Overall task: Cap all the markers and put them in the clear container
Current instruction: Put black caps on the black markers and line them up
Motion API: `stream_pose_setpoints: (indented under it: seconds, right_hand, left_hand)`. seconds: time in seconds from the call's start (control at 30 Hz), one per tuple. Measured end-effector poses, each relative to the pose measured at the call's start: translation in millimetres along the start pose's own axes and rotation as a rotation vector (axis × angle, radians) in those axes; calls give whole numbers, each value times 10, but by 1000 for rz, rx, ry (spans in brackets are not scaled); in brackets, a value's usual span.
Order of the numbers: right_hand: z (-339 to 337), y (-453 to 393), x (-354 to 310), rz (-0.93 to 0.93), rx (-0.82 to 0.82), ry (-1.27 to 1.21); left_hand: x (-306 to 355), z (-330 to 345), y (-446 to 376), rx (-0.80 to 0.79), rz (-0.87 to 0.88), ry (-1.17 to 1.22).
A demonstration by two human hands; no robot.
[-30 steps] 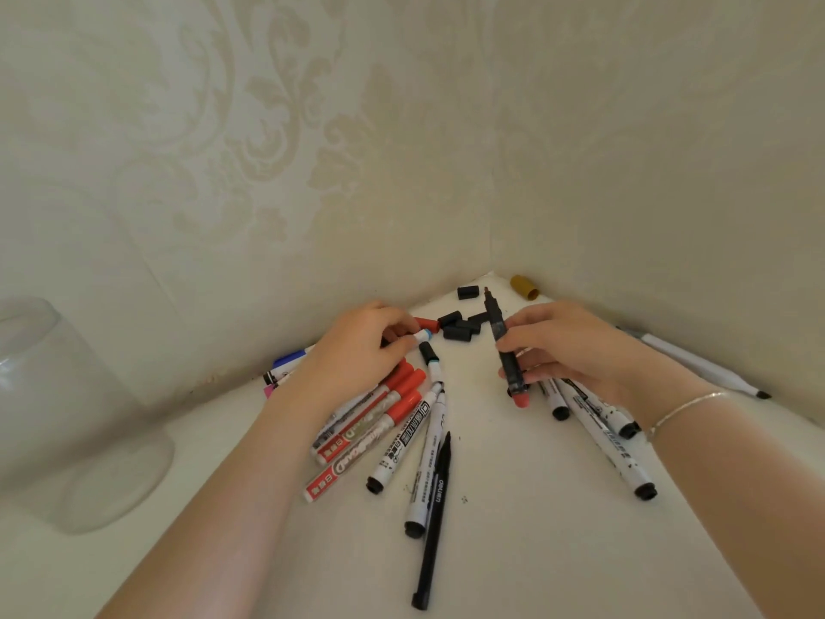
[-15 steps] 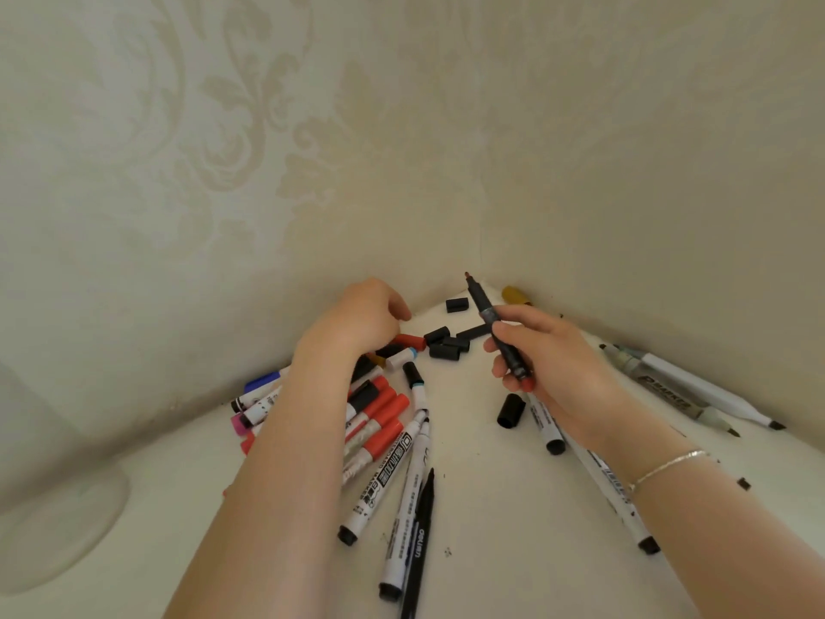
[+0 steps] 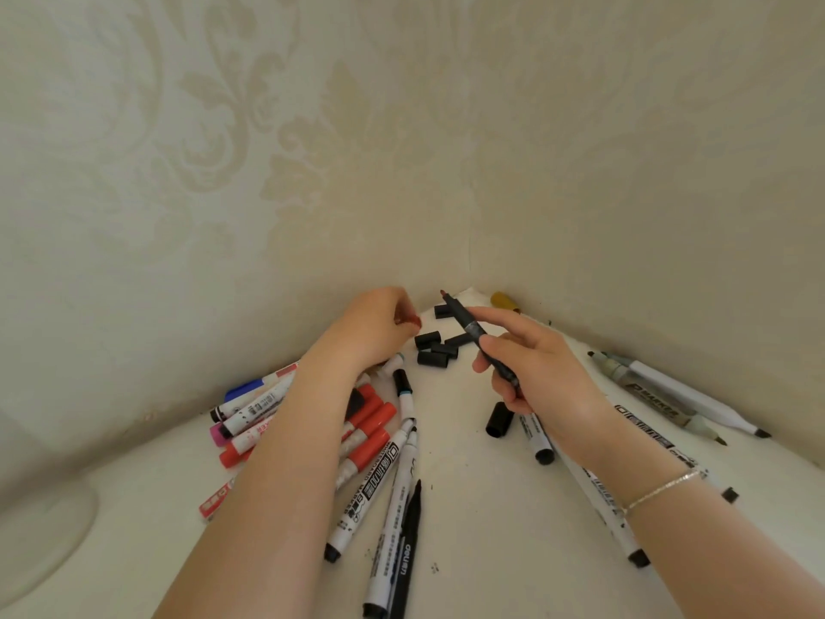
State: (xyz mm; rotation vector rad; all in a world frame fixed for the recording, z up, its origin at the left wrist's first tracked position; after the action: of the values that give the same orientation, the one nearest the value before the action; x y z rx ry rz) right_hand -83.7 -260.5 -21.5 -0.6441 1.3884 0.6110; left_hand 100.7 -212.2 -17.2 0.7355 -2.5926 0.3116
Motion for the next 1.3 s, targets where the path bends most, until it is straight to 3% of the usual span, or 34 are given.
stream_pose_setpoints:
  seconds: [0.1, 0.2, 0.47, 0.67, 0.77, 0.9, 1.13, 1.23, 1.3]
  right_hand:
    - [-67, -8, -28, -23, 58, 38]
    - [-125, -2, -65, -65, 86, 107]
    - [-170, 16, -69, -68, 106, 249]
    - [-134, 66, -84, -136, 51, 365]
    - [-84, 78, -93, -208, 32, 401]
    - [-80, 109, -110, -260, 100, 319]
    - [-59, 151, -129, -291, 138, 266]
    - [-64, 106, -117, -299, 175, 288]
    - [-66, 72, -127, -306, 222, 319]
  left_hand:
    - [138, -176, 81, 6, 85, 350]
    - [274, -284, 161, -18, 154, 479]
    - [382, -316, 223, -86, 199, 532]
    - [418, -330, 327, -281, 173, 406]
    - [471, -276, 400, -442, 122, 510]
    - [567, -211, 423, -514, 97, 605]
    - [646, -211, 423, -472, 124, 601]
    - [645, -216, 360, -349, 57, 654]
    - [635, -202, 314, -247, -25, 826]
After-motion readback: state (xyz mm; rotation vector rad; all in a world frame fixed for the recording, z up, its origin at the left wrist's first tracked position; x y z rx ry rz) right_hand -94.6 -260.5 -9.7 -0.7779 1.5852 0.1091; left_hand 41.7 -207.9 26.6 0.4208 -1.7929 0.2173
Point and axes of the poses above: each hand's wrist, its own y-axis away from the middle knuckle, its own z-axis out of the palm, x = y × z, the point moved 4 cm from there along -y, towards the middle knuckle, and after that the axes turned 4 degrees about -y, right-handed, at the moved point
